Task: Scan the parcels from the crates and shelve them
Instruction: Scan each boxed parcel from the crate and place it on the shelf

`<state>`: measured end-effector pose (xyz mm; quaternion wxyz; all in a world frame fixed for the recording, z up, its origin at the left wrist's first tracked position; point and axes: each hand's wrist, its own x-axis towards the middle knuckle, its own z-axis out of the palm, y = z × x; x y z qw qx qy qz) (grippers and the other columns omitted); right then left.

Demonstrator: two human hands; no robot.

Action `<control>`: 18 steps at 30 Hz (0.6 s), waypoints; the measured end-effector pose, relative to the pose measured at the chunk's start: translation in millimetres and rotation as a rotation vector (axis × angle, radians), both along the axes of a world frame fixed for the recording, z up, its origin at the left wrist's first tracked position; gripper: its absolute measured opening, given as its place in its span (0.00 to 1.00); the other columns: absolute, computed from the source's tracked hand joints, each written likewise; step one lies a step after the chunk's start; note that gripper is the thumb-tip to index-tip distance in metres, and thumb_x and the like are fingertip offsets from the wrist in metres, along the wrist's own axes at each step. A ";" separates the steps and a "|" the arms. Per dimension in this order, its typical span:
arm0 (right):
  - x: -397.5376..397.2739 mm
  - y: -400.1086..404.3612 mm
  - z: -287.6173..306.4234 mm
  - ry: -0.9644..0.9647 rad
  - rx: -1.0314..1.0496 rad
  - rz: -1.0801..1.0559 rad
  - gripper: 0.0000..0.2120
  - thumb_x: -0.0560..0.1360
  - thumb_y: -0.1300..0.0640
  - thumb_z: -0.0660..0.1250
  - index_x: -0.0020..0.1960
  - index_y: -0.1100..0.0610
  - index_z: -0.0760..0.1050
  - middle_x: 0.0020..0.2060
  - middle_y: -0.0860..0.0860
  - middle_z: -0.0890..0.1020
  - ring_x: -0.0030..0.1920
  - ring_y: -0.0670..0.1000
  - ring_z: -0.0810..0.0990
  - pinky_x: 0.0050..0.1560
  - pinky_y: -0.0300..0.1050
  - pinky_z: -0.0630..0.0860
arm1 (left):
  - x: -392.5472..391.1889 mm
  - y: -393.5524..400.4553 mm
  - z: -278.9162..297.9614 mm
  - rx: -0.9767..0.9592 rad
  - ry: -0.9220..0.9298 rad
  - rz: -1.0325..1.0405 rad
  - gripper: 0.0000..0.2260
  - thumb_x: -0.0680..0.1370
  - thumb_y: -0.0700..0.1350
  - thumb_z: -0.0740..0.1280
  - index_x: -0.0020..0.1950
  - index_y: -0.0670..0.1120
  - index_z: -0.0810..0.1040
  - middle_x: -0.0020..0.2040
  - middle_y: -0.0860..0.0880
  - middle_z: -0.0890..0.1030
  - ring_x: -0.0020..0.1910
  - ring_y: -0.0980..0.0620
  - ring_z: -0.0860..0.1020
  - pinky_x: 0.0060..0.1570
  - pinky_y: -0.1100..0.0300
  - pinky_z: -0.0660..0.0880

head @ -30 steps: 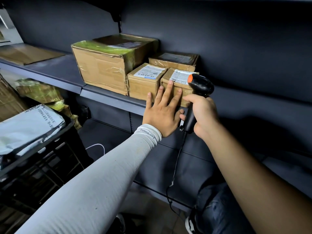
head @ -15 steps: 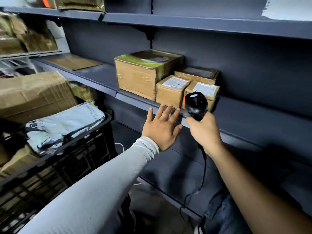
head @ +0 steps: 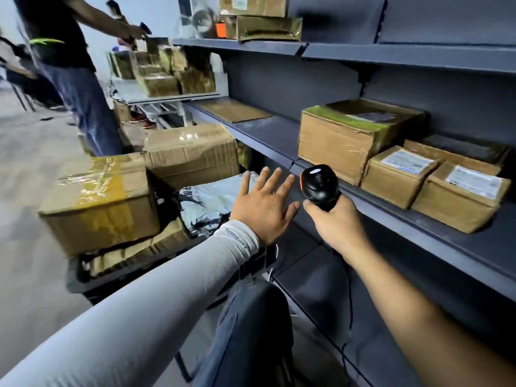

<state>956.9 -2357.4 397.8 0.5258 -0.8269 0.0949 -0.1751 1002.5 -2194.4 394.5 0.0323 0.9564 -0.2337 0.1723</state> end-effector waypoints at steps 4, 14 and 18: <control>27.2 41.9 16.4 0.028 -0.010 0.108 0.06 0.76 0.53 0.74 0.43 0.51 0.79 0.36 0.44 0.82 0.38 0.45 0.79 0.36 0.40 0.70 | 10.7 46.9 15.2 -0.017 0.007 0.131 0.30 0.85 0.64 0.48 0.85 0.56 0.52 0.85 0.49 0.54 0.84 0.43 0.49 0.79 0.35 0.42; 96.1 131.8 71.1 0.052 -0.083 0.275 0.08 0.73 0.50 0.72 0.39 0.51 0.76 0.22 0.39 0.75 0.37 0.52 0.78 0.49 0.62 0.84 | 43.3 145.2 57.9 -0.046 0.105 0.389 0.31 0.83 0.66 0.50 0.85 0.57 0.51 0.86 0.49 0.52 0.84 0.39 0.48 0.76 0.27 0.47; 123.7 150.7 86.2 0.077 -0.094 0.280 0.07 0.74 0.50 0.71 0.44 0.53 0.78 0.32 0.47 0.79 0.39 0.55 0.81 0.48 0.63 0.85 | 69.7 164.4 66.6 -0.083 0.124 0.427 0.32 0.83 0.67 0.53 0.84 0.58 0.52 0.86 0.50 0.50 0.84 0.39 0.45 0.73 0.23 0.51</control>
